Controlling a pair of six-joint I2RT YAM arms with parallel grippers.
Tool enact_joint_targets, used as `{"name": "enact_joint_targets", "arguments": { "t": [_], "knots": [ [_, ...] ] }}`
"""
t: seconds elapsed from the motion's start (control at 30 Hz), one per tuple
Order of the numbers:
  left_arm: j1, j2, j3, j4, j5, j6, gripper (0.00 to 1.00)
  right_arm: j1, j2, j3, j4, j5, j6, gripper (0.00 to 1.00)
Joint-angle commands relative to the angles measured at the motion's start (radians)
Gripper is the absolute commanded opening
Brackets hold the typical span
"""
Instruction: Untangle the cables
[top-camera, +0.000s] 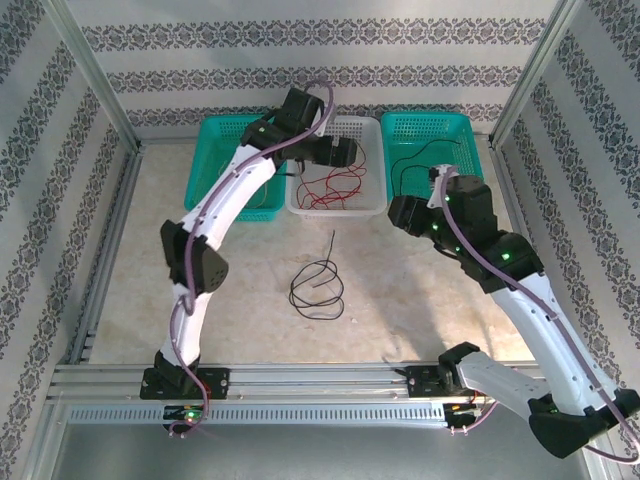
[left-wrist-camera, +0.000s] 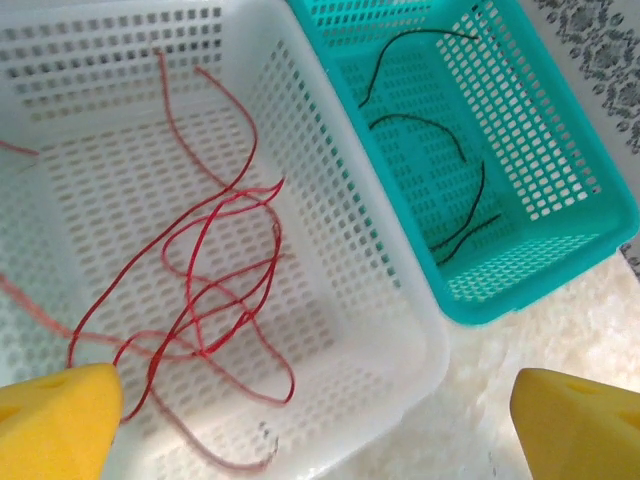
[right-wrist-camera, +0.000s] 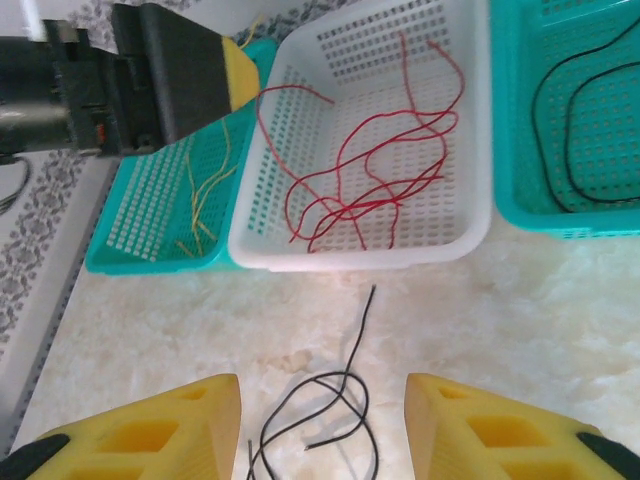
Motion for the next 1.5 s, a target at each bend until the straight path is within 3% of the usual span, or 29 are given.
{"name": "enact_joint_targets", "arguments": {
  "t": [0.0,0.13,0.23,0.33,0.47,0.53,0.77,1.03,1.37,1.47],
  "knots": [
    [0.002,-0.29,-0.261,0.262,-0.118,-0.011,1.0,0.079,0.041,-0.037,0.065,-0.001,0.025,0.47],
    [0.037,-0.558,-0.632,0.511,-0.096,-0.101,1.0,0.198,0.132,-0.113,0.139,0.003,0.067,0.46],
    [0.093,-0.669,-0.747,0.486,-0.019,-0.127,0.93,0.276,0.219,-0.145,0.178,-0.01,0.08,0.45],
    [0.149,-0.748,-0.848,0.414,-0.015,-0.175,0.9,0.347,0.323,-0.138,0.177,-0.029,0.049,0.45],
    [0.199,-0.843,-1.017,0.384,-0.017,-0.235,1.0,0.401,0.445,-0.121,0.19,-0.073,0.035,0.46],
    [0.205,-0.896,-1.091,0.395,-0.017,-0.25,1.0,0.433,0.515,-0.102,0.207,-0.079,0.039,0.47],
    [0.246,-0.949,-1.116,0.333,-0.022,-0.233,0.96,0.504,0.753,0.026,0.195,-0.083,0.051,0.46],
    [0.252,-0.95,-1.133,0.364,0.015,-0.231,0.86,0.502,0.929,0.185,0.075,-0.07,0.048,0.4],
    [0.278,-0.963,-1.148,0.353,0.039,-0.218,0.83,0.483,1.04,0.269,-0.018,-0.074,0.081,0.38],
    [0.283,-0.963,-1.149,0.357,0.046,-0.22,0.82,0.483,1.061,0.287,-0.026,-0.089,0.075,0.29]
  ]
}}
